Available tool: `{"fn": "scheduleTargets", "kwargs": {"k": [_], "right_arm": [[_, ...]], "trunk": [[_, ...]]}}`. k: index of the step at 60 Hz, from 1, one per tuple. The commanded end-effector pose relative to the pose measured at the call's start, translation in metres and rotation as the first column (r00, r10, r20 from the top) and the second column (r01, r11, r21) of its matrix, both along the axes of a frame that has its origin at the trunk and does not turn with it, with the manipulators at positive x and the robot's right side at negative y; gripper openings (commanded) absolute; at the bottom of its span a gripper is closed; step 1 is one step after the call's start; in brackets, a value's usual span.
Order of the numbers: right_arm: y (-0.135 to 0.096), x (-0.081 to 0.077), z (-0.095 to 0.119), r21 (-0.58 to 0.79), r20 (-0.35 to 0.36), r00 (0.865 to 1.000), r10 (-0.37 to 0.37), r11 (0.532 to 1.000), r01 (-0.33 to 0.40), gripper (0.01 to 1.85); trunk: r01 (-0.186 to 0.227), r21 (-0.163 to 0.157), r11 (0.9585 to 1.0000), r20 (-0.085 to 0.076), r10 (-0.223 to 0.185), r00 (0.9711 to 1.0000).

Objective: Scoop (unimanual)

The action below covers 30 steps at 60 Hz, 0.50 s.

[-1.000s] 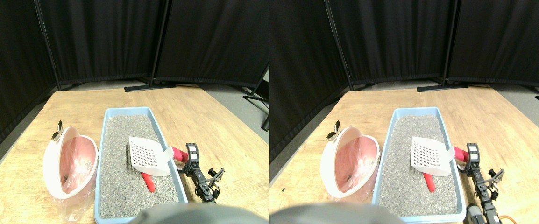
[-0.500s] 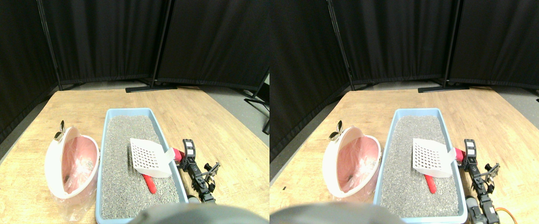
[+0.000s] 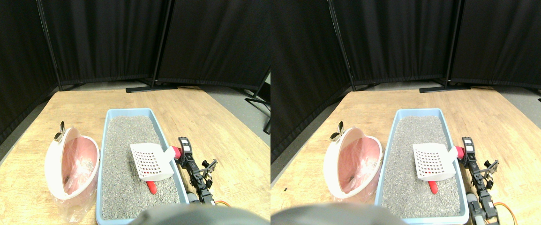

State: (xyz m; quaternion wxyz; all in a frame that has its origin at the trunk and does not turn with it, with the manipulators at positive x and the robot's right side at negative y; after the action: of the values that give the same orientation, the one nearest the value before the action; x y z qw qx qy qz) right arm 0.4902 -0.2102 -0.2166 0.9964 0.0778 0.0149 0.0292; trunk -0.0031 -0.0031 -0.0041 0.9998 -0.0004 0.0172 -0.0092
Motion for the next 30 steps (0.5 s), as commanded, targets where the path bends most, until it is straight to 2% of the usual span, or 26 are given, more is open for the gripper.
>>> {"fn": "scheduleTargets", "kwargs": {"k": [1,10,14,20,30], "right_arm": [[-0.002,0.000,0.007,0.017,0.050,0.999,0.008,1.000,-0.009,0.05],[-0.003,-0.003,0.008,0.023,0.052,0.999,0.017,1.000,-0.018,0.05],[-0.004,-0.005,0.008,0.017,0.063,0.998,0.024,1.000,-0.025,0.05],[-0.005,-0.007,0.009,-0.014,0.068,0.997,0.035,0.999,-0.034,0.05],[-0.007,-0.012,0.017,-0.031,0.110,0.992,0.061,0.998,-0.058,0.05]], "trunk": [[-0.011,-0.008,0.9999,-0.019,0.011,0.9998],[-0.011,-0.010,0.9999,-0.020,0.011,0.9997],[-0.012,-0.014,0.9998,-0.012,0.012,0.9999],[-0.015,-0.018,0.9997,-0.013,0.015,0.9998],[-0.020,-0.025,0.9995,-0.014,0.020,0.9997]]}}
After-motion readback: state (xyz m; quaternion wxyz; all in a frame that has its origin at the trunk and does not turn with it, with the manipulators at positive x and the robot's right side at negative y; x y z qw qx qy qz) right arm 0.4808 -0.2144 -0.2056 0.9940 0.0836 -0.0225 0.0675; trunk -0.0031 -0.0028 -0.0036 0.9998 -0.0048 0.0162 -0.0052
